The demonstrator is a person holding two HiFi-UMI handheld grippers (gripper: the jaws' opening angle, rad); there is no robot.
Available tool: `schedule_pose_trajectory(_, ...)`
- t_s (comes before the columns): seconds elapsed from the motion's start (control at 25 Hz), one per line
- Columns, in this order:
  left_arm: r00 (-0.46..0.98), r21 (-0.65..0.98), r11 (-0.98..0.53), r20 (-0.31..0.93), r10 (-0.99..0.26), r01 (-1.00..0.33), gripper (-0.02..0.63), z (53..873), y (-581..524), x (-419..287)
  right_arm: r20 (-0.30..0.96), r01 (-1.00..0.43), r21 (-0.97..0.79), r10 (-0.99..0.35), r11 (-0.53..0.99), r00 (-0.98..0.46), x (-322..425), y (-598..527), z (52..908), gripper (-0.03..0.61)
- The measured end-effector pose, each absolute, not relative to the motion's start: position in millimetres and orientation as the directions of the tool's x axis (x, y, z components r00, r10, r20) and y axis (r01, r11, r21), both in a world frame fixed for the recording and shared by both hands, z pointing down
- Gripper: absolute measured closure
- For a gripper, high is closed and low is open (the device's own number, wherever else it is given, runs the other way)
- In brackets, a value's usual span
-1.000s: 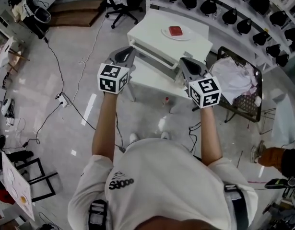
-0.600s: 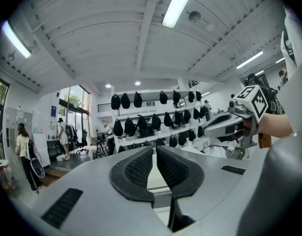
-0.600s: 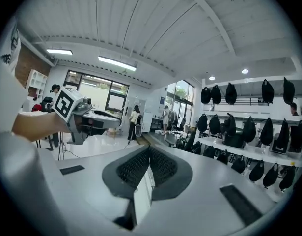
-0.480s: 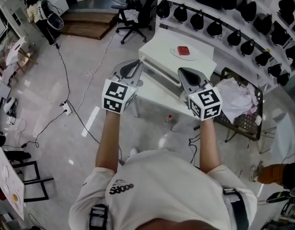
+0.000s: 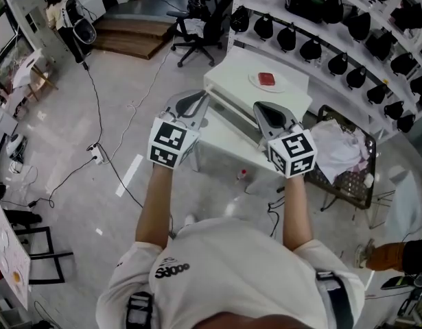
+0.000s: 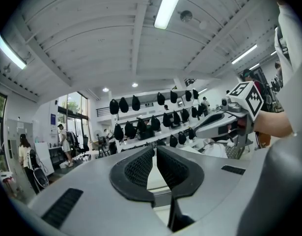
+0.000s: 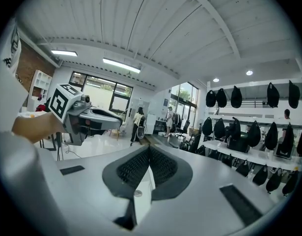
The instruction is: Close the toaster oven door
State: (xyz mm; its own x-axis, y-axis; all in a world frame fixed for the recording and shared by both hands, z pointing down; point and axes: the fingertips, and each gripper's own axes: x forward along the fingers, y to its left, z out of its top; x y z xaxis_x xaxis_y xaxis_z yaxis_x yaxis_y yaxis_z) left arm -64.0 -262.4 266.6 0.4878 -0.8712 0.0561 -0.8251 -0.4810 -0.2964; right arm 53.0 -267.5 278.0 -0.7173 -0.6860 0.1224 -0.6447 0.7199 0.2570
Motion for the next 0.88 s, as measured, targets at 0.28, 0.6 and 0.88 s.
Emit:
schedule_pose_trajectory(0.28,0.489,-0.299,-0.483,0.059,-0.870,-0.823,0.572,267.1,-255.8,-63.8,0.129,-0.630,0.273,-0.677,0.727,-0.725,49.1,-260.5,278.6,0.569)
schedule_pose_trajectory(0.6,0.500,-0.298,-0.494,0.062,-0.864,-0.817,0.572,267.6,-250.0,-62.7,0.137,-0.631,0.281,-0.681,0.723,-0.720,49.1,-255.4,279.2,0.569)
schedule_pose_trajectory(0.88,0.503,-0.294,-0.500,0.071,-0.862,-0.815,0.572,272.4,-246.1,-63.8,0.140,-0.635,0.277,-0.684,0.721,-0.716,49.2,-250.7,281.5,0.569)
